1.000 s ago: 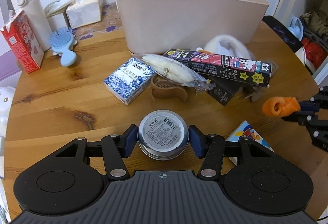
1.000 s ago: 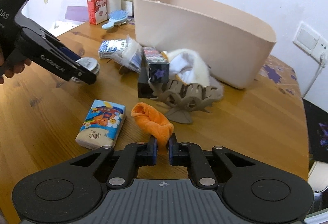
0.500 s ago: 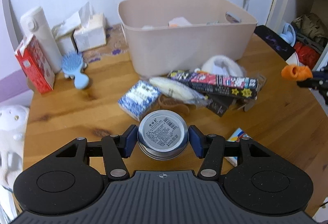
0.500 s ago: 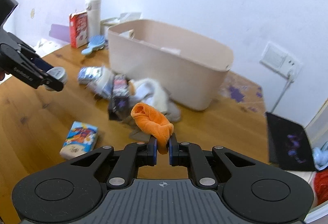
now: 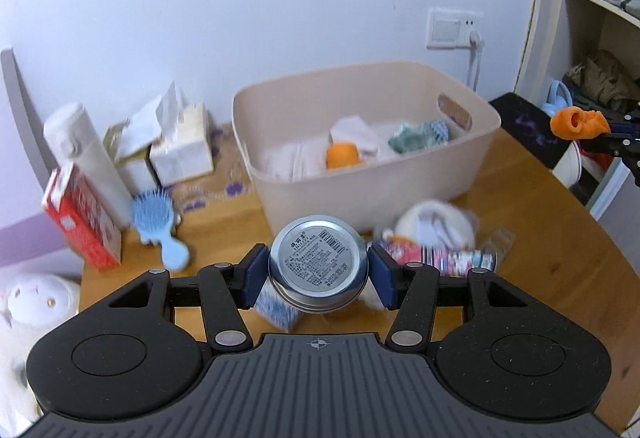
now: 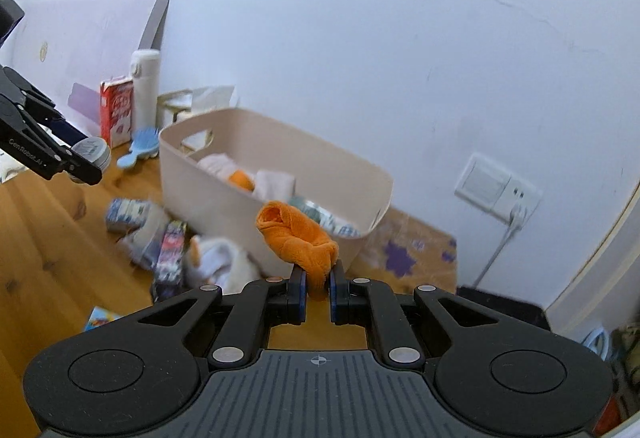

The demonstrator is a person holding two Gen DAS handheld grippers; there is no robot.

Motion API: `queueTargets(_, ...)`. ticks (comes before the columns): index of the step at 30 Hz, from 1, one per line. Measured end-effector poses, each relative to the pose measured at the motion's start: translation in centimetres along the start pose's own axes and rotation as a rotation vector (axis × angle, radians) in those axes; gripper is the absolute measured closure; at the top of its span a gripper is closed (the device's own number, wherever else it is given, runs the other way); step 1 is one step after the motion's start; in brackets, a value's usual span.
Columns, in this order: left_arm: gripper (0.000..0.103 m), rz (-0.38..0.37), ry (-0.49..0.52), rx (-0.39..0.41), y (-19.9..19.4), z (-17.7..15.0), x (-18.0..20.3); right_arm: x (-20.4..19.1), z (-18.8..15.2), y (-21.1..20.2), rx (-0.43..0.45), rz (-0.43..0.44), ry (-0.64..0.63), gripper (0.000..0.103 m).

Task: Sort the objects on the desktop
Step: 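Carry the silver tin and orange cap with both tools over the bin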

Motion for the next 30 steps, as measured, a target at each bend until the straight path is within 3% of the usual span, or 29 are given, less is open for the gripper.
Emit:
queueTargets(16, 0.048, 0.029, 0.054, 0.069, 2.6, 7.4, 0.6, 3.8, 4.8, 2.5, 0.066, -0.019, -0.039, 0.092)
queueTargets(30, 0.048, 0.041, 0.046, 0.023, 7.6, 9.9, 1.8, 3.8, 7.0, 7.5, 0.065, 0.016, -0.059, 0.092)
Point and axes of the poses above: each gripper's, at about its wrist camera, not at the fingertips, and y roughly the way its jaws point, x to its right, z to its top, the point moved 8 cm from there along y, roughly the way its jaws point, and after that the axes turned 1 degree about -x, right-handed, at the moved point
